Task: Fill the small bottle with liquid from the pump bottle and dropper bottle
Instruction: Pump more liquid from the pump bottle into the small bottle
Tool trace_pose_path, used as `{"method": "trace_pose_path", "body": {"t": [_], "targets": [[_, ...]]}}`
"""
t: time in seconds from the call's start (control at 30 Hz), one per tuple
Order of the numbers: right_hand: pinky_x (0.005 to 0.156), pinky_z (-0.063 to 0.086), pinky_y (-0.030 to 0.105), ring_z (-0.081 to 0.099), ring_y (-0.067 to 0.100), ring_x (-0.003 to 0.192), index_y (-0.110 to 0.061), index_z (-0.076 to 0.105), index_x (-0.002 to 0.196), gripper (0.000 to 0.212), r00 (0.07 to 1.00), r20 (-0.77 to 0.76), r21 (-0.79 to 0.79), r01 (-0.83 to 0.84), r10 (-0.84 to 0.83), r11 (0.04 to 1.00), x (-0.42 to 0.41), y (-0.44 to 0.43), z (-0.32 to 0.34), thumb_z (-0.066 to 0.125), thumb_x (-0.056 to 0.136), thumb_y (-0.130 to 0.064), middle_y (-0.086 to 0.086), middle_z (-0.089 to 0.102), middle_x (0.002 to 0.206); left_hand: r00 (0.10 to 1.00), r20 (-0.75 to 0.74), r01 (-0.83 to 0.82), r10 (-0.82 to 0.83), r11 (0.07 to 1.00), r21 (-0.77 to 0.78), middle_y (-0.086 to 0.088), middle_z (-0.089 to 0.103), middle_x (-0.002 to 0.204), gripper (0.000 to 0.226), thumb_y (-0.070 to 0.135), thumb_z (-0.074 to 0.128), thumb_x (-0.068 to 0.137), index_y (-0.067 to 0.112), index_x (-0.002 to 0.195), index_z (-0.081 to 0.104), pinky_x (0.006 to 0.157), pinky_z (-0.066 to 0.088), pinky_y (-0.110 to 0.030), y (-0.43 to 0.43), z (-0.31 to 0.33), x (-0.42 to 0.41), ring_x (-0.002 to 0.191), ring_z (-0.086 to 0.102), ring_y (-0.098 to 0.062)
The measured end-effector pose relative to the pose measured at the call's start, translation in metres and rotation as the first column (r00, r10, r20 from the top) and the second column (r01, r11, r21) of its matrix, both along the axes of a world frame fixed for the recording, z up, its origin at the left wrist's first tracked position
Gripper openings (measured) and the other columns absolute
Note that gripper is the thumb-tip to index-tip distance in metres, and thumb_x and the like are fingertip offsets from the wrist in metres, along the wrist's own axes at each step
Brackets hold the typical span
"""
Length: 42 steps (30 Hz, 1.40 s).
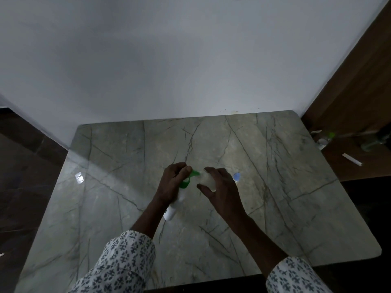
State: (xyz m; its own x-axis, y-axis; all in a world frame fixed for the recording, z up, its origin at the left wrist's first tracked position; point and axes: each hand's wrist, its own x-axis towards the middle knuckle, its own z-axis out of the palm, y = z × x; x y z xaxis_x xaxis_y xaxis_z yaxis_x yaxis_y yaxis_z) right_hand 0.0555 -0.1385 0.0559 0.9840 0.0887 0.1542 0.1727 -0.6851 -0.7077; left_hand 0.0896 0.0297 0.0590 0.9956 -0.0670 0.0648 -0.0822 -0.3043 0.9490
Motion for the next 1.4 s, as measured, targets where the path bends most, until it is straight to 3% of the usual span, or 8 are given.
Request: {"method": "trace_pose_path", "body": {"t": [0.1, 0.23, 0.37, 0.53, 0.7, 0.93, 1.1, 1.4], "targets": [[0.080, 0.052, 0.027, 0.056, 0.022, 0.105, -0.015, 0.054, 0.129, 0.052, 1.000, -0.022, -0.012, -0.005, 0.005, 1.000, -0.001, 0.000, -0.001, 0.072, 0.084, -0.033, 0.010, 0.057, 0.118, 1.000, 0.008, -0.001, 0.001, 1.000, -0.005, -0.010, 0.043, 0.059, 0.052, 0.049, 0.051, 0.082, 0.000, 0.064, 0.050, 0.051, 0.037, -0.040, 0.000, -0.002, 0.001, 0.052, 0.042, -0.017], [0.081, 0.051, 0.026, 0.056, 0.023, 0.107, -0.014, 0.054, 0.130, 0.052, 0.999, -0.032, -0.008, -0.008, 0.008, 1.000, -0.003, 0.001, -0.003, 0.072, 0.084, -0.032, 0.011, 0.057, 0.119, 0.999, 0.047, -0.008, 0.007, 1.000, 0.017, -0.004, 0.042, 0.059, 0.039, 0.047, 0.049, 0.078, 0.012, 0.062, 0.048, 0.052, 0.034, -0.022, -0.001, 0.002, 0.000, 0.052, 0.040, -0.012], [0.081, 0.050, 0.025, 0.056, 0.022, 0.107, -0.014, 0.054, 0.130, 0.053, 1.000, -0.027, 0.004, -0.001, 0.001, 1.000, -0.002, 0.002, -0.001, 0.072, 0.084, -0.031, 0.011, 0.058, 0.119, 0.999, 0.049, -0.020, 0.018, 0.999, 0.035, -0.006, 0.045, 0.061, 0.044, 0.051, 0.048, 0.079, 0.009, 0.064, 0.050, 0.054, 0.036, -0.024, 0.000, 0.001, 0.002, 0.054, 0.044, -0.013], [0.081, 0.053, 0.031, 0.056, 0.023, 0.105, -0.014, 0.054, 0.129, 0.052, 1.000, -0.006, 0.019, 0.000, 0.000, 1.000, 0.003, 0.003, 0.003, 0.073, 0.084, -0.031, 0.011, 0.058, 0.118, 0.997, 0.079, -0.028, 0.024, 0.998, 0.056, -0.022, 0.047, 0.063, 0.063, 0.059, 0.045, 0.080, -0.002, 0.067, 0.050, 0.055, 0.035, -0.025, 0.002, 0.001, 0.003, 0.054, 0.042, -0.014], [0.081, 0.049, 0.025, 0.056, 0.021, 0.105, -0.014, 0.054, 0.129, 0.052, 1.000, -0.004, 0.011, -0.009, 0.009, 1.000, 0.004, 0.004, 0.002, 0.072, 0.084, -0.032, 0.011, 0.058, 0.117, 0.996, 0.078, -0.041, 0.039, 0.999, 0.025, -0.005, 0.043, 0.059, 0.053, 0.053, 0.049, 0.080, 0.002, 0.065, 0.048, 0.052, 0.034, -0.026, 0.002, 0.004, 0.002, 0.052, 0.041, -0.013], [0.082, 0.045, 0.021, 0.054, 0.020, 0.108, -0.015, 0.053, 0.132, 0.054, 0.999, -0.037, -0.003, -0.019, 0.019, 1.000, 0.002, 0.005, 0.000, 0.072, 0.084, -0.032, 0.011, 0.057, 0.120, 0.996, 0.081, -0.049, 0.048, 0.999, 0.007, 0.001, 0.050, 0.060, 0.038, 0.048, 0.051, 0.078, 0.010, 0.069, 0.051, 0.052, 0.039, -0.021, 0.002, 0.005, 0.003, 0.052, 0.047, -0.010], [0.083, 0.041, 0.018, 0.055, 0.019, 0.109, -0.014, 0.053, 0.132, 0.054, 0.999, -0.035, -0.002, -0.007, 0.007, 1.000, 0.004, 0.005, 0.001, 0.071, 0.085, -0.032, 0.010, 0.058, 0.121, 0.995, 0.081, -0.056, 0.054, 0.998, 0.022, 0.001, 0.052, 0.061, 0.042, 0.051, 0.050, 0.079, 0.010, 0.070, 0.052, 0.055, 0.040, -0.023, 0.000, 0.006, 0.004, 0.054, 0.049, -0.011], [0.085, 0.053, 0.030, 0.056, 0.021, 0.107, -0.014, 0.054, 0.131, 0.053, 1.000, -0.008, 0.032, -0.009, 0.009, 0.999, 0.008, 0.002, 0.007, 0.072, 0.084, -0.032, 0.011, 0.057, 0.119, 0.992, 0.103, -0.076, 0.072, 0.996, 0.034, 0.003, 0.051, 0.063, 0.049, 0.056, 0.048, 0.079, 0.008, 0.071, 0.053, 0.054, 0.038, -0.015, -0.002, 0.008, 0.006, 0.055, 0.047, -0.006]]}}
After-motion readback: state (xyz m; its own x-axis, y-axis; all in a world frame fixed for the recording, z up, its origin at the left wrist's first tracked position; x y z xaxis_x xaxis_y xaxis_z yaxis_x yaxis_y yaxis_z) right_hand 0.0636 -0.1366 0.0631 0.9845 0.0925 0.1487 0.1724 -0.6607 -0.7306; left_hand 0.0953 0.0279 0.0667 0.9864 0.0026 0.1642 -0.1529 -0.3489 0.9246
